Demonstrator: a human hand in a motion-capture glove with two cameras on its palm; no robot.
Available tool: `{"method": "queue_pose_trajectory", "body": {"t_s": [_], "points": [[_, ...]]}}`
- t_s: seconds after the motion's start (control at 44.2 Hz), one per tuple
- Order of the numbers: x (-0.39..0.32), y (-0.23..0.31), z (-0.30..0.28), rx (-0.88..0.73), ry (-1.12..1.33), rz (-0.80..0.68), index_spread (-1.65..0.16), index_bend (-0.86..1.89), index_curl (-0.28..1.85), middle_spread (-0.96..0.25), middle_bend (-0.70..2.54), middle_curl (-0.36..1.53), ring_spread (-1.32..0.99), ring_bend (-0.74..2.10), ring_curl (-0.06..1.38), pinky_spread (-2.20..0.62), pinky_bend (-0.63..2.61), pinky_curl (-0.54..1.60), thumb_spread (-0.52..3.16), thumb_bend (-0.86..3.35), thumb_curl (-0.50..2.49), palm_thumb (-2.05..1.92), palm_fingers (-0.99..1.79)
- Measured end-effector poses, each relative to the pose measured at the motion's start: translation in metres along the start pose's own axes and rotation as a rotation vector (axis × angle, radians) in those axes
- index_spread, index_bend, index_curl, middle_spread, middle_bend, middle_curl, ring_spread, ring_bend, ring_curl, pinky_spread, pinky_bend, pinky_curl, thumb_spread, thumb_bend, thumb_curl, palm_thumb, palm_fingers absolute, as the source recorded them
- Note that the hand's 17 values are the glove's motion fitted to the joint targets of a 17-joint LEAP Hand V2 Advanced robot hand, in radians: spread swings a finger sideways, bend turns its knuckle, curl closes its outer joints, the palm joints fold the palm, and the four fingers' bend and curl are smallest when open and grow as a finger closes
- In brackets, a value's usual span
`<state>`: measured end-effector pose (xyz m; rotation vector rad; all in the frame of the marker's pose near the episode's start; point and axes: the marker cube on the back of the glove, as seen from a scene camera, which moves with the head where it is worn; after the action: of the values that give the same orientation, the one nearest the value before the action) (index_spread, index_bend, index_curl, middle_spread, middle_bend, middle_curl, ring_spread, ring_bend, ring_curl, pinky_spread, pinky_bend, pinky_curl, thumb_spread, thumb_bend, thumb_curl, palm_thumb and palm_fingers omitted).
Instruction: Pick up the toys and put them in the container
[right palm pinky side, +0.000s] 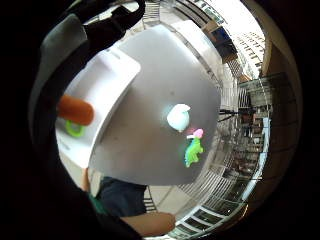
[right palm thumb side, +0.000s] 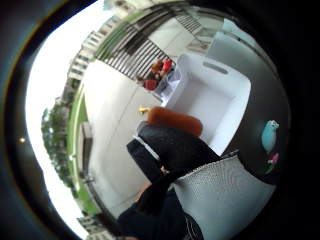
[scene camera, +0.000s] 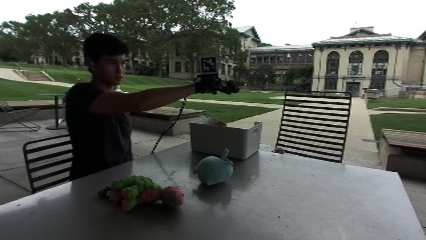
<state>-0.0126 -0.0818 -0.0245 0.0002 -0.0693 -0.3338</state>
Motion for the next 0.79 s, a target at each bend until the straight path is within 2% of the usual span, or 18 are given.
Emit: {"method": "queue_pose_trajectory", "body": {"t_s": [0.136,0.226,0.339,0.453,0.588,0.792], "points": [[0.002,0.005,-0.004,0.022,0.061,0.207,-0.31,0.15,0.15,-0.04,0.39,0.45,-0.10,0.67,0.28,-0.03,1.08,0.38,0.99,-0.09,0.47,-0.11,-0.10],[0.031,0.010,-0.002,0.030,0.100,0.265,-0.31,0.15,0.17,-0.05,0.38,0.45,-0.11,0.66,0.27,-0.02,1.04,0.37,1.00,-0.09,0.43,-0.10,-0.07],[0.089,0.023,0.014,0.022,0.166,0.305,-0.32,0.15,0.18,-0.07,0.38,0.44,-0.13,0.68,0.28,-0.03,1.01,0.36,1.01,-0.08,0.38,-0.10,-0.02],[0.190,0.034,0.049,-0.032,0.183,0.417,-0.33,0.17,0.20,-0.09,0.35,0.43,-0.14,0.65,0.27,-0.02,0.99,0.35,1.01,-0.08,0.35,-0.10,-0.07],[0.176,0.044,0.095,-0.097,0.074,0.424,-0.33,0.18,0.23,-0.09,0.27,0.41,-0.11,0.56,0.25,0.01,1.02,0.35,1.01,-0.08,0.32,-0.09,-0.09],[0.193,0.055,0.157,-0.182,0.065,0.456,-0.35,0.14,0.25,-0.10,0.14,0.37,-0.07,0.37,0.20,0.02,1.15,0.38,1.02,-0.07,0.29,-0.08,-0.14]]}}
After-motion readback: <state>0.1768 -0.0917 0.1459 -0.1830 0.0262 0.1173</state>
